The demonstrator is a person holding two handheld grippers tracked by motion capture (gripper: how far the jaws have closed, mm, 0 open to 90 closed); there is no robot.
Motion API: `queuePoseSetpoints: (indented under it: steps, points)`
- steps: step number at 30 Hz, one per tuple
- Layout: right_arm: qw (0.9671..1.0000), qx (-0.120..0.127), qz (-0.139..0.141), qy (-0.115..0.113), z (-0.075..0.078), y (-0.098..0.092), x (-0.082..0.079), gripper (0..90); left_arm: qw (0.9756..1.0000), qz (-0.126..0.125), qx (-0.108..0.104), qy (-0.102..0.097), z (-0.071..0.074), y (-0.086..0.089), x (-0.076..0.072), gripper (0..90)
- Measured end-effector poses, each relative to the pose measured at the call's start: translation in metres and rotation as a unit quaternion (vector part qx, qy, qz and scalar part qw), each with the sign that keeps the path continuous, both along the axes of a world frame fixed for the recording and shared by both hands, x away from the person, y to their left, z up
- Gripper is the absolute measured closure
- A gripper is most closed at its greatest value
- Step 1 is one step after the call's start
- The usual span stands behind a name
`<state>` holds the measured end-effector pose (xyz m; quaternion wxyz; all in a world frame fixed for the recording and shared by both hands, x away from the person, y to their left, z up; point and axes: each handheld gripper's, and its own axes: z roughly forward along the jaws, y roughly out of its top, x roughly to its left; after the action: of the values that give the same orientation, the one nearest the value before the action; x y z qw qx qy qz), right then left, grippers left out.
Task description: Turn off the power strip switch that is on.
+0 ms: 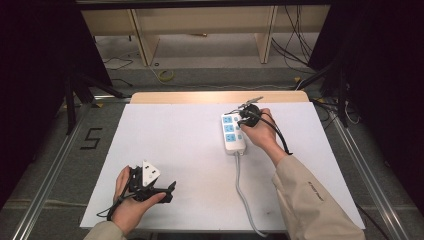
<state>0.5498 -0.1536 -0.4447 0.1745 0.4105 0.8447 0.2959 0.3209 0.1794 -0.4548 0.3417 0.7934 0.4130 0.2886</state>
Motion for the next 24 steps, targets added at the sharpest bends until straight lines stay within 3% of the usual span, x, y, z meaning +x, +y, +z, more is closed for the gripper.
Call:
queuePoseSetpoints:
  steps: [11, 17, 24]
  points:
    - [0.9999, -0.005, -0.001, 0.015, -0.005, 0.004, 0.006, 90.0, 1.0000, -0.001, 0.000, 0.002, 0.000, 0.001, 0.001, 2.2]
    - [1.0000, -0.002, 0.004, 0.007, -0.002, 0.006, 0.008, 90.0, 1.0000, -0.001, 0.000, 0.002, 0.000, 0.000, 0.001, 2.2]
    - [0.9997, -0.007, 0.001, 0.022, -0.004, 0.010, 0.009, 90.0, 1.0000, -0.001, 0.000, 0.001, 0.000, 0.001, 0.001, 2.3]
